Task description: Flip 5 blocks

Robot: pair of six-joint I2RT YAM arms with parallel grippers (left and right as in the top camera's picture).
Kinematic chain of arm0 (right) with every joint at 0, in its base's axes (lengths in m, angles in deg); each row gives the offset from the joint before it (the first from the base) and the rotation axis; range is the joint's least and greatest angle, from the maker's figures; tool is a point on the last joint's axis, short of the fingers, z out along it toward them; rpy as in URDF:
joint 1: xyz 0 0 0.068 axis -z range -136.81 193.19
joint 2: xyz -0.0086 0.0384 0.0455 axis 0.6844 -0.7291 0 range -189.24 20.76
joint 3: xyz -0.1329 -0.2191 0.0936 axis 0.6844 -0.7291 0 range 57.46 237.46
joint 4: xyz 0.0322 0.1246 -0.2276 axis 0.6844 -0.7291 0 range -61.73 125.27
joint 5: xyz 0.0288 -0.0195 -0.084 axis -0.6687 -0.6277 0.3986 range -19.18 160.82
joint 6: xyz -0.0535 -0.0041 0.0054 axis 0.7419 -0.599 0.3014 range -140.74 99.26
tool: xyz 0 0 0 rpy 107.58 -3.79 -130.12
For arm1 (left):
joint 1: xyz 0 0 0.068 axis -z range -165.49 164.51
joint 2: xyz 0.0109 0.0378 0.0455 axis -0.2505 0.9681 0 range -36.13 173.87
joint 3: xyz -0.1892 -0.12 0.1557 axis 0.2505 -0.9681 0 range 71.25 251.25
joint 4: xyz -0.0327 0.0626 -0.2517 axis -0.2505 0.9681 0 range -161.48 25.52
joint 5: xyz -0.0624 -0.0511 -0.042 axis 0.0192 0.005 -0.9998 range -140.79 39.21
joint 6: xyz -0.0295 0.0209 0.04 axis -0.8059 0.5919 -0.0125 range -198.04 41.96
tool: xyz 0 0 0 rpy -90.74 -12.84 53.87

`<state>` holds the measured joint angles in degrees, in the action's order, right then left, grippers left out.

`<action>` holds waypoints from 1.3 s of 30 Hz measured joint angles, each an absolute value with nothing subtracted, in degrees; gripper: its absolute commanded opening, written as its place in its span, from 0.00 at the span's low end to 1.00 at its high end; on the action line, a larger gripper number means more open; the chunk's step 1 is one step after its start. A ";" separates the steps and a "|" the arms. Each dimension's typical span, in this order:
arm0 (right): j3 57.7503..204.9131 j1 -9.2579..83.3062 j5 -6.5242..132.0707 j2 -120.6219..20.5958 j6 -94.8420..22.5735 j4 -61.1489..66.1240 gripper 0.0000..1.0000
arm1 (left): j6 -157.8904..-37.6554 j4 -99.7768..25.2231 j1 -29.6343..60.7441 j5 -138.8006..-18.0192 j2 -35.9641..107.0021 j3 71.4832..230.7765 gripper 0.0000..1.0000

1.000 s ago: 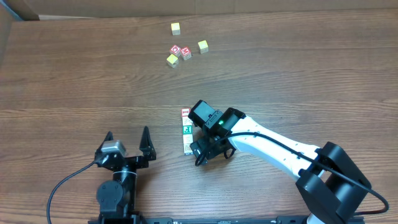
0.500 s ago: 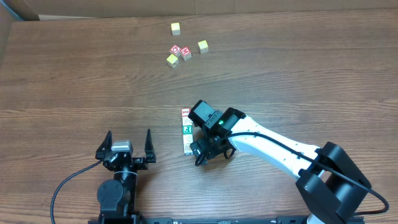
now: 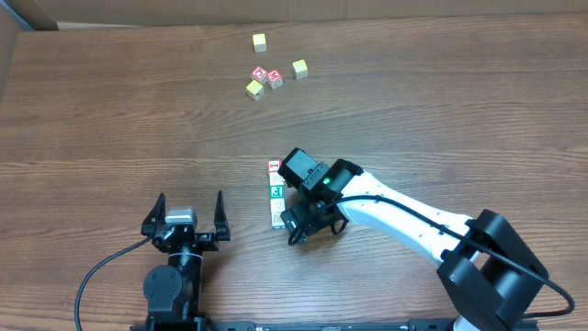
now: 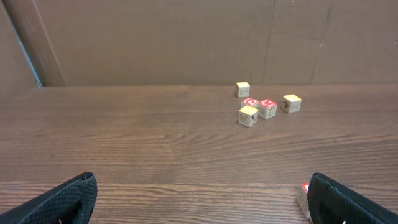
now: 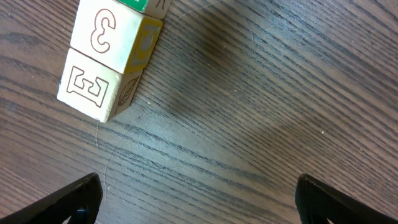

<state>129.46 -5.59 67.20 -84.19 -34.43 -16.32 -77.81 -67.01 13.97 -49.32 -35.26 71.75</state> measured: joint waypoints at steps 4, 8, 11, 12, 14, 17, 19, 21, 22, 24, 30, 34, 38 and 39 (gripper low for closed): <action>129.46 -5.59 67.20 -84.19 -34.41 -16.32 1.00 | -77.81 -67.01 13.97 -49.32 -35.26 71.75 1.00; 129.46 -5.59 67.20 -84.19 -34.41 -16.32 1.00 | -77.81 -67.01 13.97 -49.32 -35.26 71.75 1.00; 129.46 -5.59 67.18 -84.19 -34.41 -16.32 1.00 | -77.81 -67.01 13.97 -49.32 -35.26 71.75 1.00; 129.46 -5.59 67.20 -84.19 -34.41 -16.34 1.00 | -77.81 -67.01 13.97 -49.32 -35.26 71.75 1.00; 129.46 -5.59 67.20 -84.19 -34.39 -16.36 1.00 | -77.81 -67.01 13.97 -49.32 -35.26 71.75 1.00; 129.46 -5.59 69.56 -84.19 -32.48 -16.19 1.00 | -77.81 -67.01 13.97 -49.34 -35.26 71.75 1.00; 129.46 -5.59 71.51 -84.19 -31.30 -15.95 1.00 | -77.81 -67.01 13.97 -49.32 -35.26 71.75 1.00; 129.46 -5.59 72.58 -84.19 -30.67 -15.84 1.00 | -77.81 -67.01 13.97 -49.32 -35.26 71.75 1.00; 129.46 -5.59 72.99 -84.19 -30.36 -15.80 1.00 | -77.81 -67.01 13.97 -49.34 -35.26 71.75 1.00; 129.46 -5.59 73.63 -84.19 -29.91 -15.80 1.00 | -77.81 -67.01 13.97 -49.34 -35.26 71.75 1.00; 129.46 -5.59 74.72 -84.19 -29.49 -15.73 1.00 | -77.78 -67.01 13.97 -49.32 -35.26 71.75 1.00; 129.46 -5.59 75.05 -84.19 -29.45 -15.71 1.00 | -77.78 -67.01 13.97 -49.32 -35.26 71.75 1.00; 129.46 -5.59 75.29 -84.19 -29.47 -15.14 1.00 | -77.81 -67.01 13.97 -49.34 -35.26 71.75 1.00; 129.46 -5.59 75.31 -84.19 -29.47 -14.31 1.00 | -77.81 -67.01 13.97 -49.34 -35.26 71.75 1.00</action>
